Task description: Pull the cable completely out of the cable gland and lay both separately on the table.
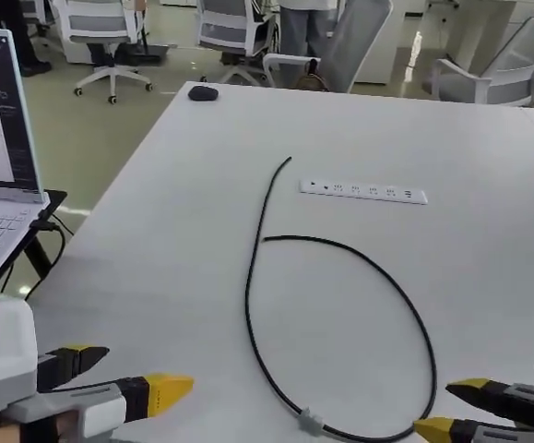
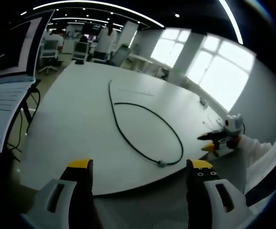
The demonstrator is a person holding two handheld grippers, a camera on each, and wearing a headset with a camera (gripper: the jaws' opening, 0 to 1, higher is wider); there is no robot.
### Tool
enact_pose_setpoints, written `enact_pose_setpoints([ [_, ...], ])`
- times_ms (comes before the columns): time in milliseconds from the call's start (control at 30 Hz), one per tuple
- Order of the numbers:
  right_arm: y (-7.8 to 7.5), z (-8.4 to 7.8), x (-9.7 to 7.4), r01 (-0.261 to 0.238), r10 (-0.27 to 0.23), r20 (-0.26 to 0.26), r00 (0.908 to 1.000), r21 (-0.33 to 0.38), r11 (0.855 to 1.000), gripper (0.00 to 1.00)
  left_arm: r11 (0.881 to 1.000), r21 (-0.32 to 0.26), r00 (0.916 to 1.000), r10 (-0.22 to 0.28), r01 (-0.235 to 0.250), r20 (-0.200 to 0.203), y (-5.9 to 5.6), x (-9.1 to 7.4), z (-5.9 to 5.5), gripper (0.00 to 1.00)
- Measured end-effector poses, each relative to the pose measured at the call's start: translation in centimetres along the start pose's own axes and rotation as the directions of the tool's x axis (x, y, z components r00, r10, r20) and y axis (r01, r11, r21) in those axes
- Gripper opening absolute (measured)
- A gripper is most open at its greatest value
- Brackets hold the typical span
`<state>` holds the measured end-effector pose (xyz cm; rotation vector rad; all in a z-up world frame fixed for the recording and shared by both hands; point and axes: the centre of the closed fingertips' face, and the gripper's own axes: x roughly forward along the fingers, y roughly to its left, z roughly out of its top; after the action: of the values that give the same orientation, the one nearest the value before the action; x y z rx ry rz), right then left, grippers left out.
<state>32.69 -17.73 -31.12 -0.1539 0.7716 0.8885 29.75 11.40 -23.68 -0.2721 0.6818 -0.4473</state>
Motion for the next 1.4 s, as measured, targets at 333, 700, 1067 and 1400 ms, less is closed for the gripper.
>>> enact_pose_setpoints([
  [333,1.5,0.1,4.6,-0.147,0.129,-0.14,0.9816,-0.123,0.981,0.4,0.999,-0.012,0.9993,0.029,-0.029,0.024,0.2,-1.2,0.1,0.78],
  [700,3.1,-1.3,10.2,-0.209,0.164,-0.289,0.9431,-0.133,0.969,0.22,0.997,-0.034,0.9967,0.064,-0.062,0.049,0.6,-2.3,-0.1,0.77],
  [1067,4.0,-2.3,13.3,-0.233,0.171,-0.34,0.9249,-0.152,0.96,0.21,0.993,-0.071,0.9926,0.103,-0.099,0.064,1.8,-3.4,-0.9,0.76],
  [1400,4.9,-2.8,14.3,-0.235,0.154,-0.356,0.9218,-0.196,0.952,0.13,0.989,-0.089,0.9895,0.127,-0.121,0.068,2.3,-4.1,-1.4,0.75],
])
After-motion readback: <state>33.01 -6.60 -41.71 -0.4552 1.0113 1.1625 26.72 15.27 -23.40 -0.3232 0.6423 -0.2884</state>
